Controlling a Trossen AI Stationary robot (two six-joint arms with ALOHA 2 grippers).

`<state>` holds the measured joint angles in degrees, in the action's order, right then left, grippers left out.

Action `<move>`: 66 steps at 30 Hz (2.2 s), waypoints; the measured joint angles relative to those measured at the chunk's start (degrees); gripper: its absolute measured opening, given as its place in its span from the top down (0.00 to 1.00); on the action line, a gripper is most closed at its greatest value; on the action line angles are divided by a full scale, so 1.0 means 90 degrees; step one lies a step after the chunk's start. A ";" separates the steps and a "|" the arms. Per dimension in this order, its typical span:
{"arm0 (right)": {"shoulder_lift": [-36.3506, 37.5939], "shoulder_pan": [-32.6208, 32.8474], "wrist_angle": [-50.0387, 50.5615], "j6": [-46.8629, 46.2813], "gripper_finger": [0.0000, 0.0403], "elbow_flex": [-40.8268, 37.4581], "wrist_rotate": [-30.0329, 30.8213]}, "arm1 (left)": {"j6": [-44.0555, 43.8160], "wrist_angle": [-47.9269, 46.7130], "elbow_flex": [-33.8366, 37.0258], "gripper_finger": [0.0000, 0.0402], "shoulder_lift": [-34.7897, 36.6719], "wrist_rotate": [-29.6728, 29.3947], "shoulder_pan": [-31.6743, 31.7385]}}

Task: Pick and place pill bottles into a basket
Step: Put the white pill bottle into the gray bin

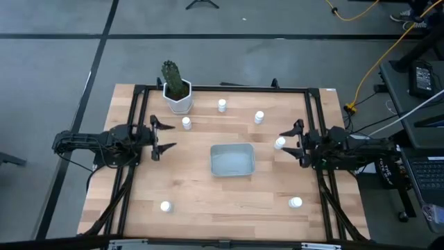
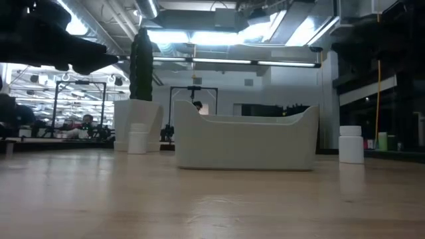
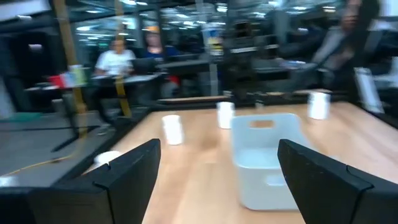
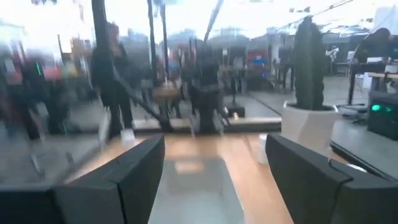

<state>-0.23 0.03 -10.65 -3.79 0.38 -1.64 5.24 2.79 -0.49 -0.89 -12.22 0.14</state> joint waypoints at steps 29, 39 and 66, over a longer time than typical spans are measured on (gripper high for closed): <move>-0.4862 0.0000 0.3402 -0.0406 0.30 0.7392 0.0113 | -0.3574 0.3964 0.0002 0.20 0.0002 -0.1552 0.0007; -0.6168 0.0000 0.3394 -0.0708 0.30 0.8824 -0.0113 | -0.4306 0.2885 0.0000 0.20 -0.0001 -0.2256 0.0007; -0.7257 -0.1187 1.0499 -0.2053 0.30 0.9515 0.1214 | -0.3646 -0.0097 -0.4039 0.20 -0.3588 -0.0828 0.0007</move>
<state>-65.54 -10.65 83.84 -22.27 86.02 9.29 -27.58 1.93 -36.84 -33.18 -19.68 0.21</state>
